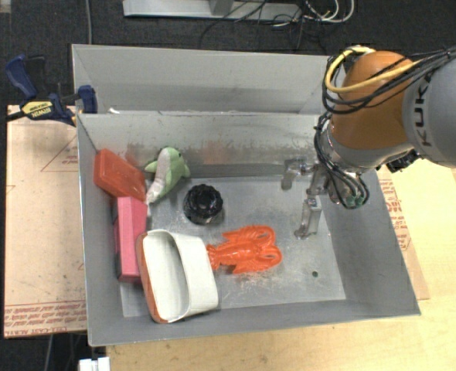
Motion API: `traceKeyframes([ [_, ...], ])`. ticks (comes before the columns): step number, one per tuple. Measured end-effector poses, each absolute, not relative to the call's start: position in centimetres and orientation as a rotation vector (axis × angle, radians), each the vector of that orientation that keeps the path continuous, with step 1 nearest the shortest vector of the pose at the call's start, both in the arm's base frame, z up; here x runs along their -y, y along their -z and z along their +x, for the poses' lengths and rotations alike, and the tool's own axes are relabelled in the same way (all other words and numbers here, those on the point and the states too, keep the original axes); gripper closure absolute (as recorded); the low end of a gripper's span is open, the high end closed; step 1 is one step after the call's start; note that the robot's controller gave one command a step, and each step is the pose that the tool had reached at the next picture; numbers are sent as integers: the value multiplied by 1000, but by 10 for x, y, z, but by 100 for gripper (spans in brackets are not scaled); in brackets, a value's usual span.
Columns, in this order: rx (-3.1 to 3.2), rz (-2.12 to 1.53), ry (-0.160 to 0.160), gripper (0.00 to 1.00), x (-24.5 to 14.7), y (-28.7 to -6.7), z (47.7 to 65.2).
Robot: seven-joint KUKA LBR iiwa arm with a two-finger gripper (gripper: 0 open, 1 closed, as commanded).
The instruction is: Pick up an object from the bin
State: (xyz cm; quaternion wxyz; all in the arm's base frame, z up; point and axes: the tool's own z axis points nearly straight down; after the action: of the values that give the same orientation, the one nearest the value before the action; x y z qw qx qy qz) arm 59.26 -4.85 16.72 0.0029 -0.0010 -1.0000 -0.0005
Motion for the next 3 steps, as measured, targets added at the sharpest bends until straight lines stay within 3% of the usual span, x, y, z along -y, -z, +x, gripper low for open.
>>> traceKeyframes([
  [1, 3143, -1, 1, 0, 48, -172, 594],
  [2, 3141, 96, 2, 0, -2, -91, 588],
  [3, 3138, 11, 3, 0, -4, -108, 541],
])
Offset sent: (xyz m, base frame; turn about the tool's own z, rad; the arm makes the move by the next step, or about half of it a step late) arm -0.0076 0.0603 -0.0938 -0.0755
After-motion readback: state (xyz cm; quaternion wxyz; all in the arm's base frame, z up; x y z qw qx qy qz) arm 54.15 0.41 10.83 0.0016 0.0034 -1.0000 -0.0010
